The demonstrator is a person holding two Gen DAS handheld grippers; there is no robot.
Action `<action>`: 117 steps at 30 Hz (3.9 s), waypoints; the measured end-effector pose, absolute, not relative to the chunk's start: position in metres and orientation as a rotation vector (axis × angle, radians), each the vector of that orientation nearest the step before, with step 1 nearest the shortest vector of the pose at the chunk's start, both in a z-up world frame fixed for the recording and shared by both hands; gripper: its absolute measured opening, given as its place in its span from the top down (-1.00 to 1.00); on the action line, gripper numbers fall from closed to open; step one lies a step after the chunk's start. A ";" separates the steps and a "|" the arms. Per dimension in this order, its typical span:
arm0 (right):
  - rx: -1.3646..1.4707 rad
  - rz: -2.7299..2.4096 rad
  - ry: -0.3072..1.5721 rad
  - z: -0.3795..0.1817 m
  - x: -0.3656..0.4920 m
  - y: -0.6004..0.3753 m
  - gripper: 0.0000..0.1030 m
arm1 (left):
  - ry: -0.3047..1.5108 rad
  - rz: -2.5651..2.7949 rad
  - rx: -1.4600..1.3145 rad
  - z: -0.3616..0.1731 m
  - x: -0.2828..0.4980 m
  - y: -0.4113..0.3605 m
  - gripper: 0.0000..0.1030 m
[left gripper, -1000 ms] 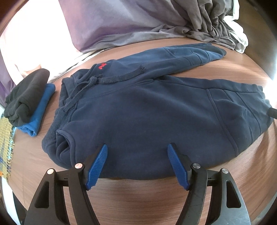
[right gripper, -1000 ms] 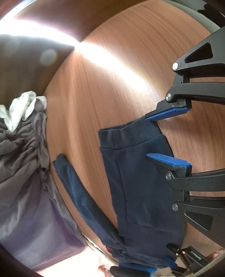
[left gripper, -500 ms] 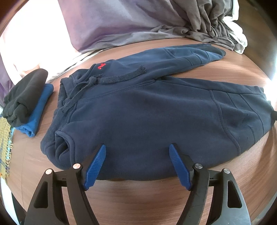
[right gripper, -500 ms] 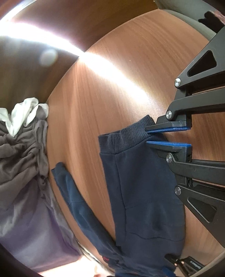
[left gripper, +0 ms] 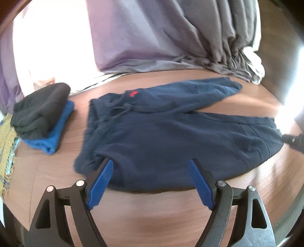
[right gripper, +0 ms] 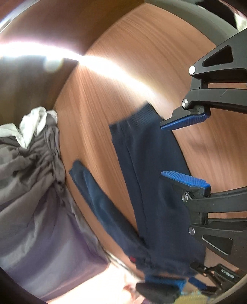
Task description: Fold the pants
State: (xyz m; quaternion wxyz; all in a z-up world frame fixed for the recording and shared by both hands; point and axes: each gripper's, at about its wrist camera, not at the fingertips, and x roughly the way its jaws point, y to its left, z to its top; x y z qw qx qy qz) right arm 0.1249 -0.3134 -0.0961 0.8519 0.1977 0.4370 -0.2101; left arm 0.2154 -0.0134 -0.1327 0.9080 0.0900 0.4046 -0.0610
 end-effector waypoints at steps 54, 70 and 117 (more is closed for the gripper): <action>0.519 -0.461 0.929 -0.139 0.167 -0.212 0.76 | 0.995 -0.175 -0.141 -0.170 0.253 0.097 0.57; 0.421 -0.358 0.739 -0.041 0.170 -0.217 0.83 | 0.886 -0.149 -0.169 -0.096 0.241 0.084 0.65; 0.248 -0.068 0.988 -0.084 0.447 -0.262 0.84 | 0.882 0.168 -0.199 -0.116 0.405 0.056 0.81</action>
